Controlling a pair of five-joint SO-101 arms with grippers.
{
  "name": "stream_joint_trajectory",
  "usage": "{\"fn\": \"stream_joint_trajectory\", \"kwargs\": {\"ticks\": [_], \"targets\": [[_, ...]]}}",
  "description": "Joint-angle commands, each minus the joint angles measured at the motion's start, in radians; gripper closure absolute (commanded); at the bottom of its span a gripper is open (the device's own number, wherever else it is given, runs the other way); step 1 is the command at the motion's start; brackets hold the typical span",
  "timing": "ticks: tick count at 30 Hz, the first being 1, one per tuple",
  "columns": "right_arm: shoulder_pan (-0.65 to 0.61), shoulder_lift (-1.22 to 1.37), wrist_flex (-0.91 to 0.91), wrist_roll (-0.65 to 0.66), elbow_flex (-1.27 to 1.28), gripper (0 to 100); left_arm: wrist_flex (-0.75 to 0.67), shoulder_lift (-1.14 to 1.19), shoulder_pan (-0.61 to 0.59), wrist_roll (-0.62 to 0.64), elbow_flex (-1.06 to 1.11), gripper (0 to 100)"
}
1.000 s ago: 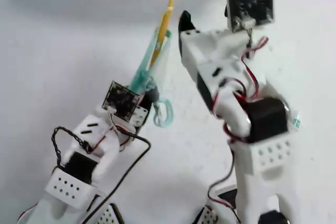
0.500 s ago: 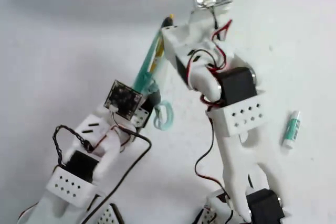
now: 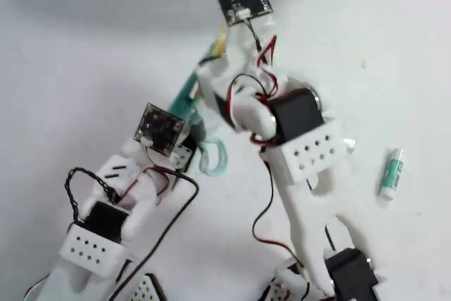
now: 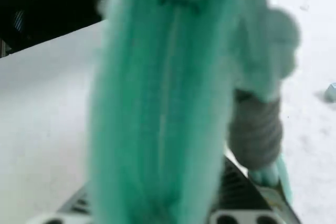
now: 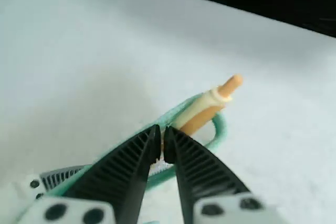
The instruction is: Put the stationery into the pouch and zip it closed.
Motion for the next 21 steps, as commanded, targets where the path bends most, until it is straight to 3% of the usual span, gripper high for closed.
{"fn": "stream_joint_trajectory", "kwargs": {"ticks": [1,6,12,17,21], "targets": [[-0.045,-0.050,0.070,0.011,-0.092,97.9,-0.002,-0.088,-0.007,-0.002,-0.021,87],[-0.062,-0.076,0.079,0.164,-0.170,97.6,0.000,-0.211,-0.007,-0.002,0.034,87],[0.081,-0.102,0.093,0.020,-0.305,84.0,0.006,-0.280,0.021,-0.002,0.071,87],[0.059,0.059,0.022,0.117,-0.299,98.0,0.000,-0.280,0.042,-0.002,0.086,87],[0.085,0.162,-0.070,0.123,-0.316,96.2,0.000,-0.280,0.036,-0.002,0.086,87]]}}
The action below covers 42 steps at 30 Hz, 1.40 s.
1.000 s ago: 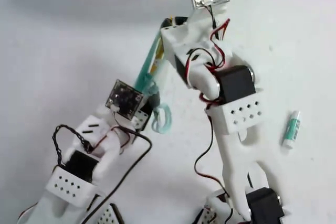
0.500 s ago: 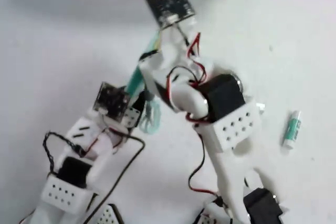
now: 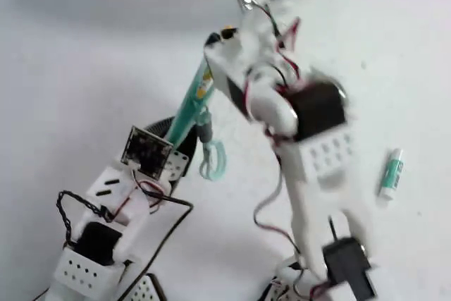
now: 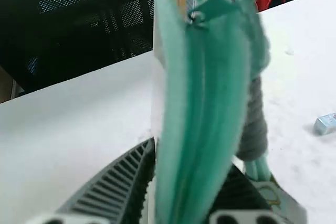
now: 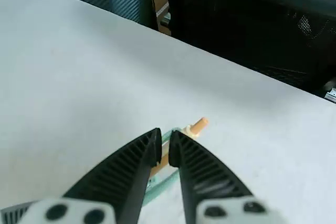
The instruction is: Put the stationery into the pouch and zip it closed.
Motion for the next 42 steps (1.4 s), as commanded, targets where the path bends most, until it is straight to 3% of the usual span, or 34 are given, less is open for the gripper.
{"fn": "stream_joint_trajectory", "kwargs": {"ticks": [1,7,11,14,23,27,32,36,42], "targets": [[0.025,0.054,-0.070,0.015,-0.068,96.7,-0.002,-0.015,0.010,-0.002,-0.008,87],[0.048,0.127,-0.025,0.015,-0.137,98.1,-0.002,-0.016,0.010,-0.002,-0.008,87],[0.130,0.173,-0.025,0.011,-0.190,98.1,-0.002,-0.018,0.008,-0.002,-0.008,87],[0.157,0.216,-0.005,-0.055,-0.216,98.1,-0.002,-0.018,0.008,-0.002,-0.008,87],[0.085,0.216,0.162,-0.060,-0.272,98.1,-0.002,-0.018,0.010,-0.002,-0.008,87],[0.101,0.220,0.151,0.032,-0.345,98.1,-0.002,-0.018,0.008,-0.002,-0.008,87],[0.177,0.225,0.104,-0.074,-0.405,94.2,-0.002,-0.018,0.010,-0.002,-0.008,87],[0.130,0.225,0.108,-0.092,-0.399,79.3,-0.002,-0.018,0.010,-0.002,-0.008,87],[0.062,0.226,0.143,-0.098,-0.397,84.5,-0.002,-0.018,0.008,-0.002,-0.008,87]]}}
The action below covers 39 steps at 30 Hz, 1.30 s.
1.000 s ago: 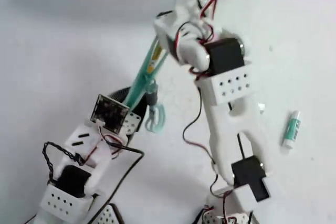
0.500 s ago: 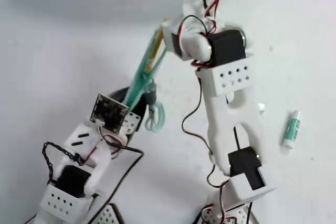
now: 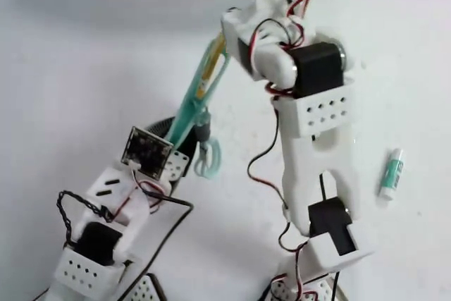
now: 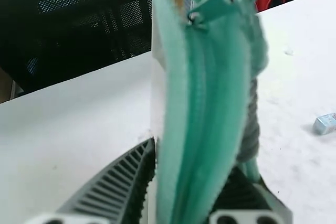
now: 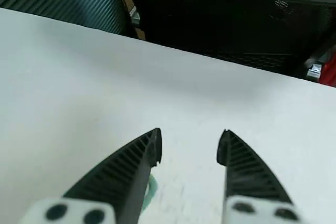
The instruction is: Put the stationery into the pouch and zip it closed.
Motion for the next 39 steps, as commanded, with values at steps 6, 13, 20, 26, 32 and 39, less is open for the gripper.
{"fn": "stream_joint_trajectory", "kwargs": {"ticks": [6,13,20,26,32,39], "targets": [[-0.028,0.025,0.013,-0.006,-0.012,88.9,-0.002,-0.016,0.007,-0.002,-0.008,87],[-0.035,0.071,0.044,-0.009,-0.005,90.5,-0.002,-0.016,0.007,-0.002,-0.008,87],[-0.033,0.071,0.102,-0.011,-0.005,95.7,-0.002,-0.016,0.008,-0.002,-0.008,87],[-0.035,0.008,0.119,-0.011,-0.005,86.8,-0.002,-0.016,0.007,-0.002,-0.008,87],[-0.036,-0.062,0.171,-0.063,0.006,84.8,-0.002,-0.016,0.008,-0.002,-0.008,87],[-0.036,-0.010,0.174,-0.068,0.002,86.2,-0.002,-0.018,0.008,-0.002,-0.008,87]]}}
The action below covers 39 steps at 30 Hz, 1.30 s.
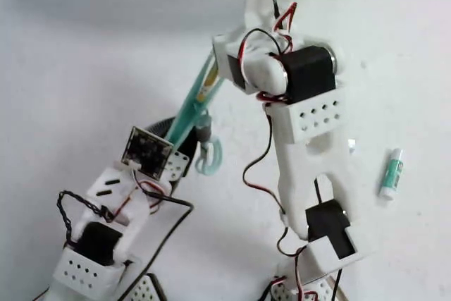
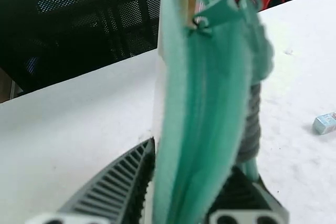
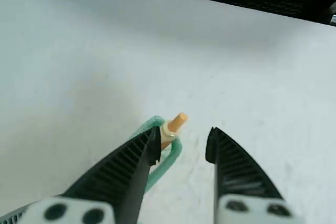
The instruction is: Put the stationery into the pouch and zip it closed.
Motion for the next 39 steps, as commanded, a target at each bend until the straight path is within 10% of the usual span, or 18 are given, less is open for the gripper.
{"fn": "stream_joint_trajectory", "kwargs": {"ticks": [1,39], "targets": [[-0.004,0.005,-0.002,-0.011,-0.015,87.4,-0.002,-0.018,0.007,-0.002,-0.008,87],[-0.042,0.015,-0.087,-0.003,-0.009,98.1,-0.002,-0.018,0.005,-0.005,-0.009,87]]}}
